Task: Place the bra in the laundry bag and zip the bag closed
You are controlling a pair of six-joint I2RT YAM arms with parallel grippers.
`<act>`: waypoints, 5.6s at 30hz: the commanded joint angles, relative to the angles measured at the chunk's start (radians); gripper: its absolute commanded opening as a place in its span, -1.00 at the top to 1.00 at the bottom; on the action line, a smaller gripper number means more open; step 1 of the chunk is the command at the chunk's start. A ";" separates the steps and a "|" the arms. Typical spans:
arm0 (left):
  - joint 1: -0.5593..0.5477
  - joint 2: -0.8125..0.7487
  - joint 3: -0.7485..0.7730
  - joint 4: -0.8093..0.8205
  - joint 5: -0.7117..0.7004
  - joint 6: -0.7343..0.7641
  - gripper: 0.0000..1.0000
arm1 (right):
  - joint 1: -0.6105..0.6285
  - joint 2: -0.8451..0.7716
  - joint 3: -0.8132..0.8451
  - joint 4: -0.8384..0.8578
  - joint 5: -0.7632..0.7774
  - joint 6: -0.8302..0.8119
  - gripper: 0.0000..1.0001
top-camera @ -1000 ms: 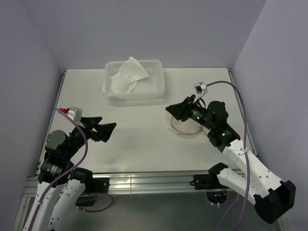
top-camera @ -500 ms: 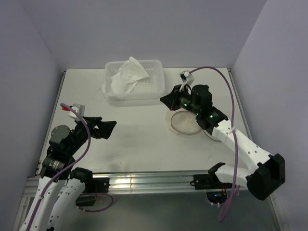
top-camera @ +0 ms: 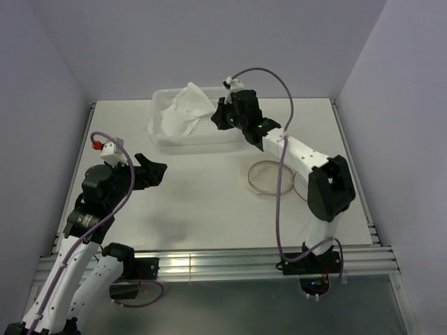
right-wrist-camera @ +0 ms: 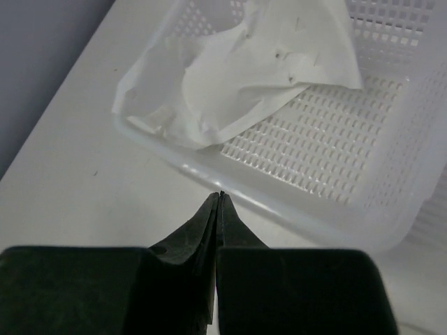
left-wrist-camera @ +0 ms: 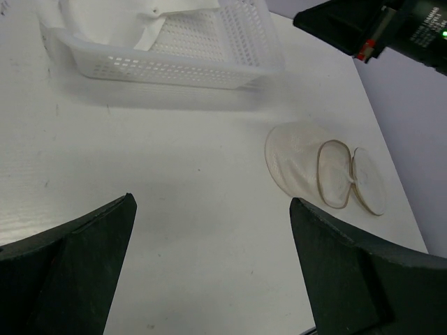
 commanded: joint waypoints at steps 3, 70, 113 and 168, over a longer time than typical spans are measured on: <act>0.004 0.029 0.000 0.109 -0.061 -0.102 -0.98 | 0.003 0.192 0.213 -0.019 0.104 -0.073 1.00; 0.004 0.078 0.038 0.114 0.010 0.023 -0.92 | -0.136 0.887 0.890 -0.083 -0.051 0.426 0.16; 0.004 -0.069 0.058 0.086 -0.131 0.016 -0.68 | 0.135 0.030 0.593 0.101 -0.073 0.104 1.00; 0.004 -0.021 0.017 0.106 -0.291 -0.188 -0.68 | 0.164 0.078 -0.101 0.263 -0.474 0.221 0.65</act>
